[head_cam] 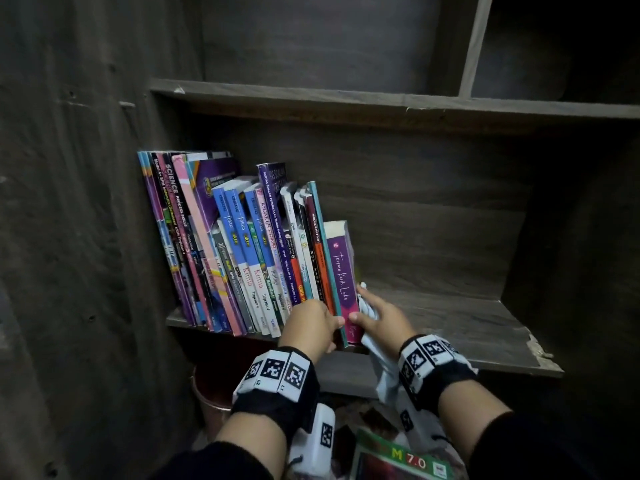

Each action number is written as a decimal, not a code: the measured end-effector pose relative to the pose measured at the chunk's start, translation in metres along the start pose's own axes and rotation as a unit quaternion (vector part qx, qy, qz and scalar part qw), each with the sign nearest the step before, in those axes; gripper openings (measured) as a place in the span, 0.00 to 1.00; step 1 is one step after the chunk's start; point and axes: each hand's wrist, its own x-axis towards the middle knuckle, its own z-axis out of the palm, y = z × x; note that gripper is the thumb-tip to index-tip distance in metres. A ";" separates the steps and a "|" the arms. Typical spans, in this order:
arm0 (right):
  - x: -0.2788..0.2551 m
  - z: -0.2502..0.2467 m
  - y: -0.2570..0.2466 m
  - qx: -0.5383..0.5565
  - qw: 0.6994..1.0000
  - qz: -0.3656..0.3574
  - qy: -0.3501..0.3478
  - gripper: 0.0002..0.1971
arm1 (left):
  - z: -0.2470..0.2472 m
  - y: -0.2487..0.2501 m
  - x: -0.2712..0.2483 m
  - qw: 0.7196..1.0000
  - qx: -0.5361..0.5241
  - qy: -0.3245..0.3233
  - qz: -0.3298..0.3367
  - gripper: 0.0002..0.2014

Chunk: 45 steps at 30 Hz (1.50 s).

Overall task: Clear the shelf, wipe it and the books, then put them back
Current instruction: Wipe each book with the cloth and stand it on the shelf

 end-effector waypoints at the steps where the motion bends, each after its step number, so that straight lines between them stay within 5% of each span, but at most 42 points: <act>1: 0.002 0.002 0.002 0.001 1.000 0.001 0.008 0.28 | 0.001 -0.004 0.002 1.000 0.005 0.000 0.007 0.13; 7: 0.008 0.001 0.009 0.022 0.999 0.011 0.030 0.29 | 0.014 -0.018 0.011 0.999 0.046 0.004 -0.002 0.15; 12: 0.001 0.004 0.015 0.046 0.998 -0.007 0.047 0.27 | 0.031 -0.024 0.010 0.979 0.201 0.030 0.020 0.20; 18: -0.071 0.029 0.074 -0.041 0.968 -0.098 0.226 0.20 | 0.074 -0.057 -0.006 0.917 0.368 -0.150 -0.018 0.17; 21: -0.106 0.042 0.132 -0.075 0.962 0.013 0.260 0.21 | 0.105 -0.083 -0.012 0.903 0.378 -0.201 -0.023 0.18; 26: -0.135 0.055 0.207 -0.145 0.941 0.258 0.166 0.22 | 0.167 -0.148 -0.031 0.906 0.289 -0.274 -0.141 0.17; 31: -0.176 0.096 0.251 -0.214 0.853 0.464 -0.107 0.39 | 0.228 -0.194 -0.059 0.880 0.272 -0.332 -0.204 0.17; 33: -0.194 0.110 0.257 -0.255 0.838 0.461 -0.139 0.47 | 0.237 -0.189 -0.069 0.889 0.258 -0.324 -0.196 0.18; 36: -0.201 0.109 0.262 -0.216 0.850 0.461 -0.137 0.36 | 0.248 -0.183 -0.086 0.902 0.206 -0.317 -0.211 0.18; 41: -0.205 0.098 0.270 -0.231 0.854 0.432 -0.175 0.37 | 0.266 -0.199 -0.087 0.899 0.075 -0.334 -0.272 0.22; 43: -0.207 0.099 0.266 -0.207 0.864 0.416 -0.196 0.44 | 0.263 -0.194 -0.089 0.911 0.008 -0.289 -0.294 0.25; 45: -0.206 0.105 0.264 -0.183 0.880 0.386 -0.208 0.63 | 0.261 -0.187 -0.090 0.922 -0.049 -0.252 -0.290 0.26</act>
